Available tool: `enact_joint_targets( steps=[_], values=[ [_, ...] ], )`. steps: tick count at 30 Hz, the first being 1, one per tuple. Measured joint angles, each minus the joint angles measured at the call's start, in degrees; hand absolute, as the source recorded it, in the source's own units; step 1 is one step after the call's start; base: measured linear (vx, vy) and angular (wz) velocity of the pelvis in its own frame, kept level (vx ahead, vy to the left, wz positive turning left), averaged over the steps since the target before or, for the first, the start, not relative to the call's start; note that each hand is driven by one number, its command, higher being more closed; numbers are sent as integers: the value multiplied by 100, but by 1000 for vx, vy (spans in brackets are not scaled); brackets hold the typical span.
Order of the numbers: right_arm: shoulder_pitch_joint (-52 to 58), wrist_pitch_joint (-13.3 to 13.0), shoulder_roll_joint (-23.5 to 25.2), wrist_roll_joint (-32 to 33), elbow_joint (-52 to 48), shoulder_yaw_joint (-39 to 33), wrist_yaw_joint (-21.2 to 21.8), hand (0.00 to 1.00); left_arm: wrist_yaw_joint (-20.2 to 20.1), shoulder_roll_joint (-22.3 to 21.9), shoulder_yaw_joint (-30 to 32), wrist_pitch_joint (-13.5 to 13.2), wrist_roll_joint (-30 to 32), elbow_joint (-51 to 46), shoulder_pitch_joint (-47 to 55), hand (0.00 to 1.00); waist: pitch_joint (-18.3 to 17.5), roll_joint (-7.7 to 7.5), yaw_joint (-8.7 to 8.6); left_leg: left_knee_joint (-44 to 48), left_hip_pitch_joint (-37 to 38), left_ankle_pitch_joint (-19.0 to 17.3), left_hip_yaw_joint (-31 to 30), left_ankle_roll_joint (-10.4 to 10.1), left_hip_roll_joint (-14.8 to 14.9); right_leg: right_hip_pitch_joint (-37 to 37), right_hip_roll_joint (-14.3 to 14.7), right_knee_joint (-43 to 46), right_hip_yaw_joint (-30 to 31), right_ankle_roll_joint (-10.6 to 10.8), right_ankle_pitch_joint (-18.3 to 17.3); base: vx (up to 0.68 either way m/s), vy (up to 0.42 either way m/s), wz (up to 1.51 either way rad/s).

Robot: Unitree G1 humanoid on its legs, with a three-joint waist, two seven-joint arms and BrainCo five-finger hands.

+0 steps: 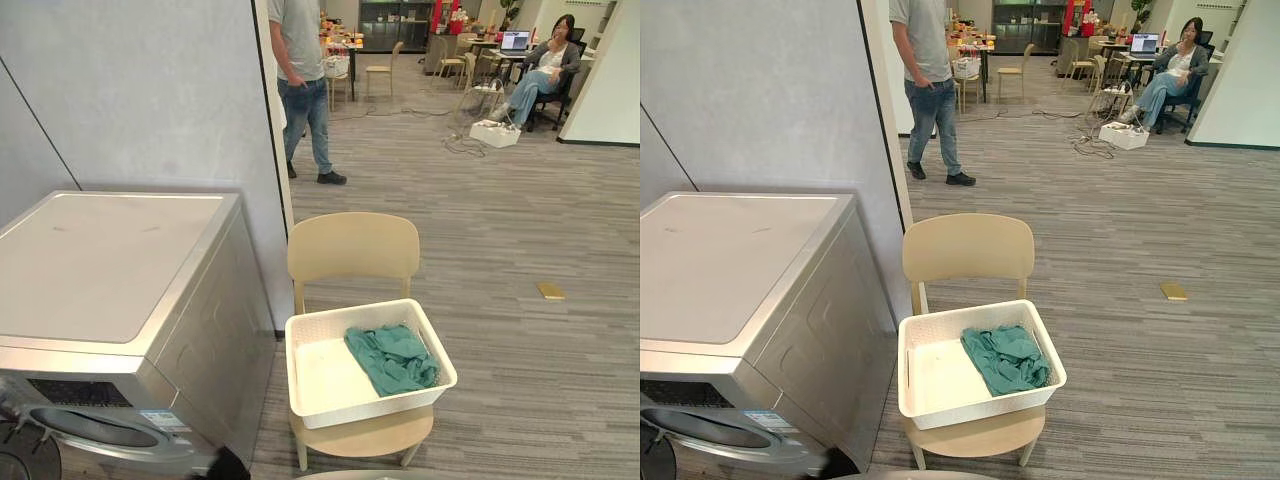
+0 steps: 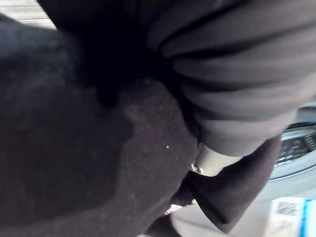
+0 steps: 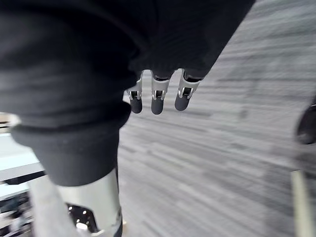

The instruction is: Pick up the laundry basket with both hands and put the clothes into the washing machine.

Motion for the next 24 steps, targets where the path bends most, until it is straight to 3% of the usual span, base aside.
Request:
enact_joint_targets(
  steps=[3,6,14,17,20,22,24],
  values=[
    [-12,293,-70,-30,1274,-403,178,0,-149,22,-151,1,8,394,-127,100,29,77,-13,-142,160,1,214,-2,20,-19,78,-37,192,-1,1,46,6,-28],
    [3,502,-77,-242,1735,-762,238,0,-282,31,-504,0,130,492,-323,100,84,158,-38,-189,248,3,331,-5,12,-18,104,-85,292,4,9,40,15,-23],
    [-383,586,-147,-727,1837,312,528,0,-526,33,-962,-83,252,476,-657,100,434,183,-142,-69,421,15,493,-26,27,-24,170,218,466,-21,-134,-19,-13,-9],
    [-611,583,-217,-931,1835,811,532,0,-527,28,-964,-89,251,403,-653,100,659,143,-131,96,387,23,254,-39,48,-27,98,673,243,-69,-421,-45,-59,49],
    [-702,583,-475,-1219,1862,1715,481,0,-525,107,-974,-97,260,349,-803,100,813,3,-91,640,-248,43,-418,-74,-15,-256,-227,1464,-390,-112,-908,-97,-113,131],
    [-945,590,-614,-1490,1868,2004,393,0,-505,185,-1218,-77,327,269,-1083,100,1025,-83,-13,796,-685,303,-854,-159,-114,-351,-566,1967,-1064,-197,-1228,-126,-150,166],
    [-1113,577,-658,-1577,1830,2027,376,0,-485,169,-1256,-80,349,185,-1098,100,1093,-106,14,640,-865,616,-842,-169,-71,-436,-687,2150,-1413,-300,-1317,-143,-146,112]
  ],
)
